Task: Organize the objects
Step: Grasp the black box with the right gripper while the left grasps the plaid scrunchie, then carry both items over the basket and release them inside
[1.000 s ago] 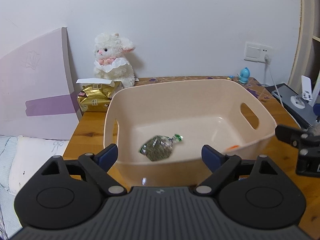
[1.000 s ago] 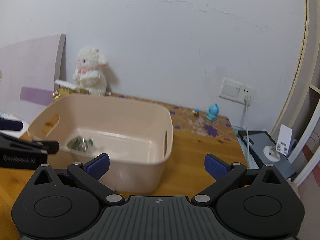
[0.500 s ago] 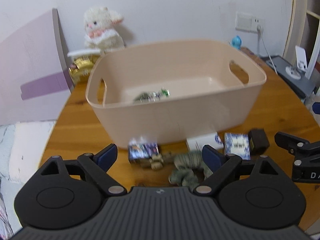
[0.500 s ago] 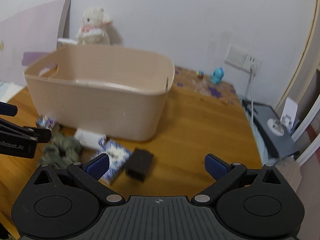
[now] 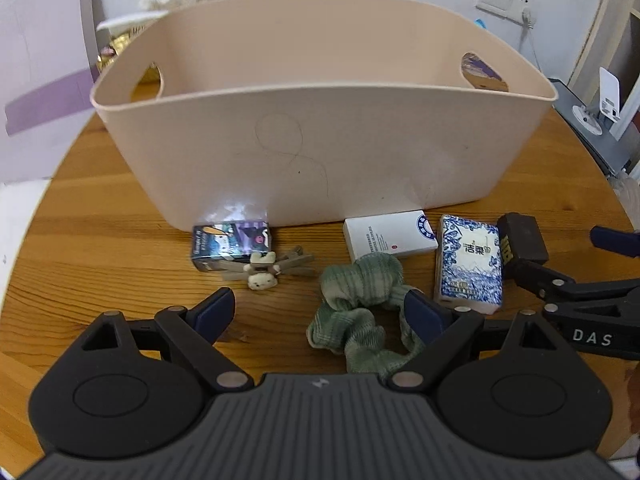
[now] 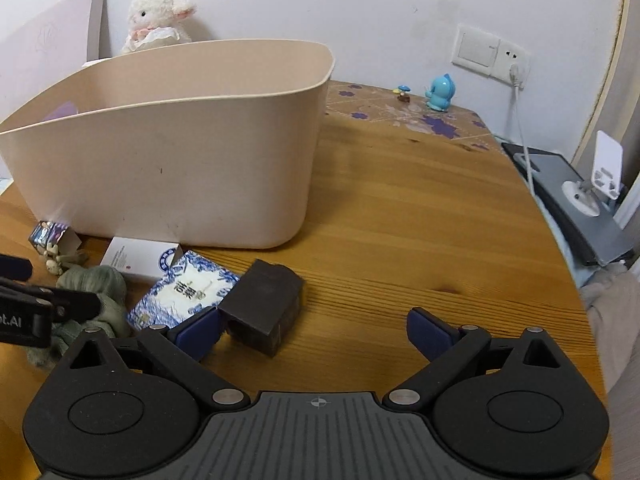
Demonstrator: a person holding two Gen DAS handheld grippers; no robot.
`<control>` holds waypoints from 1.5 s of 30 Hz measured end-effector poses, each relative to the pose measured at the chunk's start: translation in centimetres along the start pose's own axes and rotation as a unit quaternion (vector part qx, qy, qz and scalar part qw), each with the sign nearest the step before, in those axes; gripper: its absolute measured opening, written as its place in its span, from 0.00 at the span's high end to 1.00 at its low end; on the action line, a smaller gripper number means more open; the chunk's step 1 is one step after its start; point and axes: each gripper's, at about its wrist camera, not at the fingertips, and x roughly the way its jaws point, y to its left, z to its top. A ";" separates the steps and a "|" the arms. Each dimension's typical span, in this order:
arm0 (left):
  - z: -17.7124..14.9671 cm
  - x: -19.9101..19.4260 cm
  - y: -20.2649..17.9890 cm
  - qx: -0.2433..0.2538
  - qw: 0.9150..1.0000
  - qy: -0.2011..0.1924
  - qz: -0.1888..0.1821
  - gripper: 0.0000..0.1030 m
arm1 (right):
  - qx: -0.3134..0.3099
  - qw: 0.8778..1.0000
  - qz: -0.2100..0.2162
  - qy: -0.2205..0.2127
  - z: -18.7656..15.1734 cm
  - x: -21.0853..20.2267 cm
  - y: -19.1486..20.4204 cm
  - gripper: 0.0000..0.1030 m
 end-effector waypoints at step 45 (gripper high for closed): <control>0.7 -8.9 4.7 0.018 0.993 -0.115 -0.005 0.87 | -0.010 0.987 0.007 -0.163 3.9 -11.7 2.5 0.55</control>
